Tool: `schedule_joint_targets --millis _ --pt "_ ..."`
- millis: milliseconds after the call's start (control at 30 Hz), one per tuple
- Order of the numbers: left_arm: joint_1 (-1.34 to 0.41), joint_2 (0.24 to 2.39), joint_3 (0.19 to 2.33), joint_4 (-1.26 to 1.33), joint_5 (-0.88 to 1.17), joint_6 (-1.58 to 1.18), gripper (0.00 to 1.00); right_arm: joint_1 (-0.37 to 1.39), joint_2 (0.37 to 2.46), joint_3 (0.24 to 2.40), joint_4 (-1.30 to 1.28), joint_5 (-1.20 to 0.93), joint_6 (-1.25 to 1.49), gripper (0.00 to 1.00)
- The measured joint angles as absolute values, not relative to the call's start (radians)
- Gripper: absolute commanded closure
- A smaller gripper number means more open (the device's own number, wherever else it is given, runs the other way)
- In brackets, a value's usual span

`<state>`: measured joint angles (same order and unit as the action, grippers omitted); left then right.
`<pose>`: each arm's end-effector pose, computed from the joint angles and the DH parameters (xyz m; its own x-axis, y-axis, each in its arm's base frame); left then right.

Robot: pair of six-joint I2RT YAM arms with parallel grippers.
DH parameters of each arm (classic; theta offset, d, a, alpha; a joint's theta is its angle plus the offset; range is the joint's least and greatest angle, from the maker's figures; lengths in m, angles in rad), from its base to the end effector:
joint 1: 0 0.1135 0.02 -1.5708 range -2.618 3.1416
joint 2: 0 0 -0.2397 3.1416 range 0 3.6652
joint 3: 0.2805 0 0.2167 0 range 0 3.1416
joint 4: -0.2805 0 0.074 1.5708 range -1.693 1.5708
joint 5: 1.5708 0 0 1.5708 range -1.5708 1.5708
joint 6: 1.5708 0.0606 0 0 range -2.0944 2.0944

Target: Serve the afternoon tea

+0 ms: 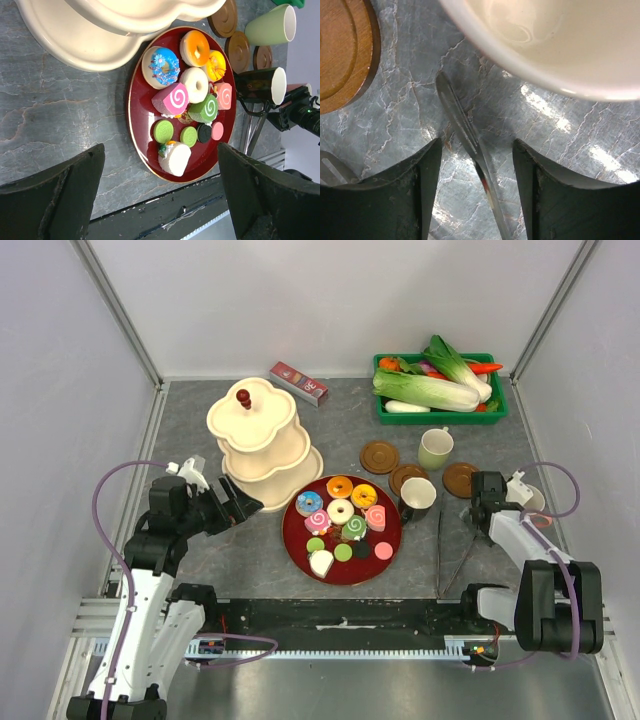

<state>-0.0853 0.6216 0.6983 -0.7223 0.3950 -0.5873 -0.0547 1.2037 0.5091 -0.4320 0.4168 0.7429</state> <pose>0.1295 -0.0345 0.2507 -0.7123 -0.4524 -0.5366 -0.0118 0.7722 -0.6353 0.1863 -0.0348 0.1332 -0.5127 0.6475 -0.5638 0.7746 0.6320 0.0215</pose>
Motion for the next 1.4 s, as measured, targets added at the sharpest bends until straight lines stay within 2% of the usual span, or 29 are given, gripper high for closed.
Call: schedule_joint_targets --millis 133,667,1100,1400 --pt "-0.085 0.622 0.698 -0.722 0.395 -0.587 0.01 -0.064 1.17 0.484 -0.42 0.416 0.735 0.56" --pt "-0.085 0.6 0.712 -0.762 0.328 -0.587 0.01 -0.069 1.118 0.465 -0.428 0.362 0.723 0.9" --pt "-0.085 0.579 0.759 -0.826 0.29 -0.587 0.01 -0.069 0.966 0.532 -0.569 0.356 0.694 1.0" --pt "-0.085 0.573 0.814 -0.801 0.379 -0.587 0.01 -0.069 0.799 0.819 -0.708 0.336 0.608 1.0"
